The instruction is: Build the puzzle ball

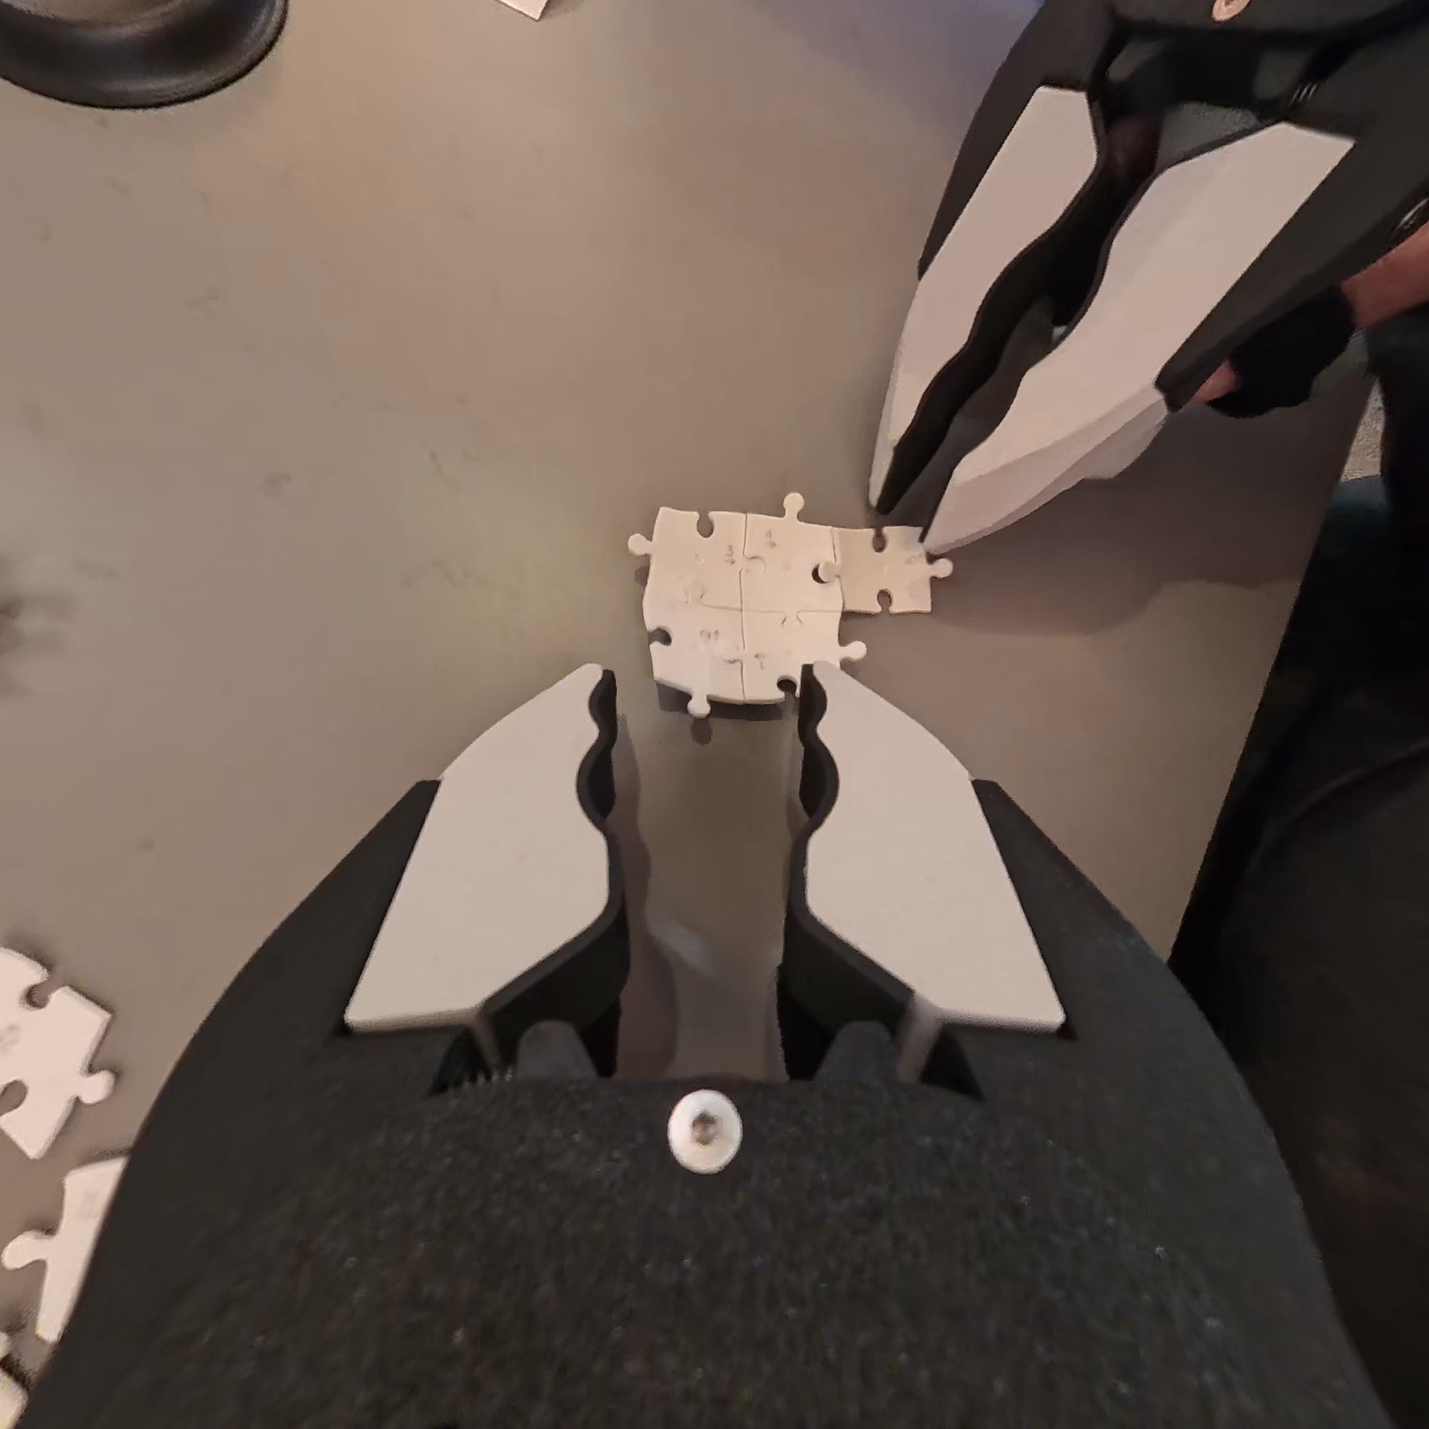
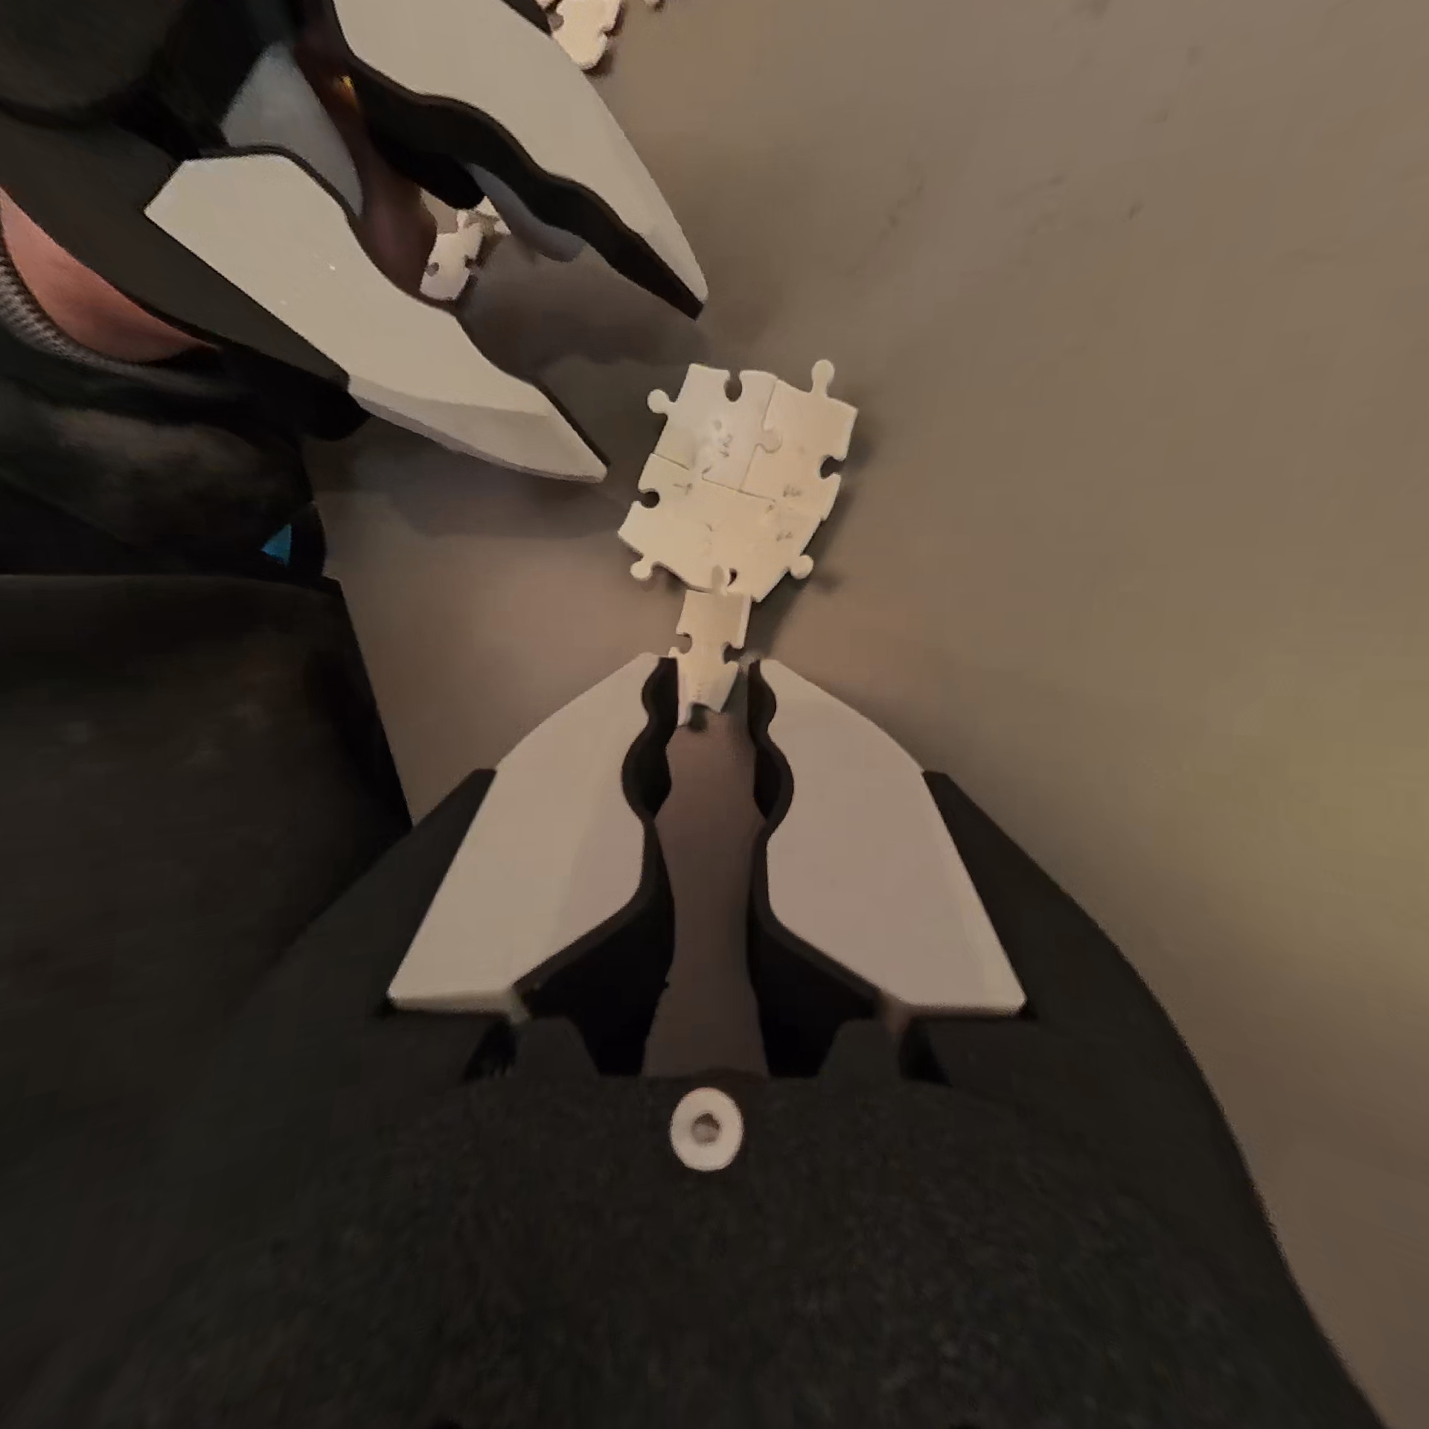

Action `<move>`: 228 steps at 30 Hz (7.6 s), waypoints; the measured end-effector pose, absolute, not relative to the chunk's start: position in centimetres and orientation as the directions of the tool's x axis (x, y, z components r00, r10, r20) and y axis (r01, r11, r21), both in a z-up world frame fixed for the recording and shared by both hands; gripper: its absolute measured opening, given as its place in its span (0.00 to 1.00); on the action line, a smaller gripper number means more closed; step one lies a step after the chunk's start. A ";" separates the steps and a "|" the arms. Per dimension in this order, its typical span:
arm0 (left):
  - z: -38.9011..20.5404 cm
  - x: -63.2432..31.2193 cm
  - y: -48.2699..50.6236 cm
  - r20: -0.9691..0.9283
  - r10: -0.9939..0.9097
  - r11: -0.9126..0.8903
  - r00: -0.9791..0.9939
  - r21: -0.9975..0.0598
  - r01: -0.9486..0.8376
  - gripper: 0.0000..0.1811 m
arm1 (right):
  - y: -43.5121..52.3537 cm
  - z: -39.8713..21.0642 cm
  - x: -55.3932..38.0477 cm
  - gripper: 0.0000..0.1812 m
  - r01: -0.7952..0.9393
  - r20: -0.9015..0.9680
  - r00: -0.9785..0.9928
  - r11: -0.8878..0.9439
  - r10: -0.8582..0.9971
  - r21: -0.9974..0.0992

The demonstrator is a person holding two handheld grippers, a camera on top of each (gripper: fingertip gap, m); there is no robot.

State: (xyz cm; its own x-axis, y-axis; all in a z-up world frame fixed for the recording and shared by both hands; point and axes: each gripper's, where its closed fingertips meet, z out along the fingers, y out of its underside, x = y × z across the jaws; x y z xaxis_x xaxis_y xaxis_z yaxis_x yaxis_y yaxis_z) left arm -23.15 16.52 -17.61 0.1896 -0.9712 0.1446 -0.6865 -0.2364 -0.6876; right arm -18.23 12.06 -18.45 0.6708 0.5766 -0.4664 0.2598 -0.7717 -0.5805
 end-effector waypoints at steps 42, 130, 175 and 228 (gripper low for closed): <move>-17.8 -23.8 14.3 0.135 -0.973 -0.229 0.187 -0.674 -0.702 0.24 | 17.5 -15.7 -15.7 0.01 -0.242 -0.660 0.692 -0.768 0.292 -0.593; -18.9 -23.0 17.5 0.061 -0.968 -0.226 0.244 -0.635 -0.739 0.23 | 22.6 -18.8 -15.5 0.11 0.639 0.034 0.644 -0.512 0.764 -0.574; -19.0 -22.9 17.9 0.017 -0.972 -0.196 0.236 -0.618 -0.762 0.23 | 22.8 -18.9 -16.1 0.21 0.658 -0.014 0.522 -0.413 0.853 -0.630; -18.9 -24.5 12.6 0.196 -0.945 -0.326 0.263 -0.652 -0.685 0.29 | 15.3 -18.8 -16.6 0.13 0.681 -0.080 0.505 -0.454 0.860 -0.574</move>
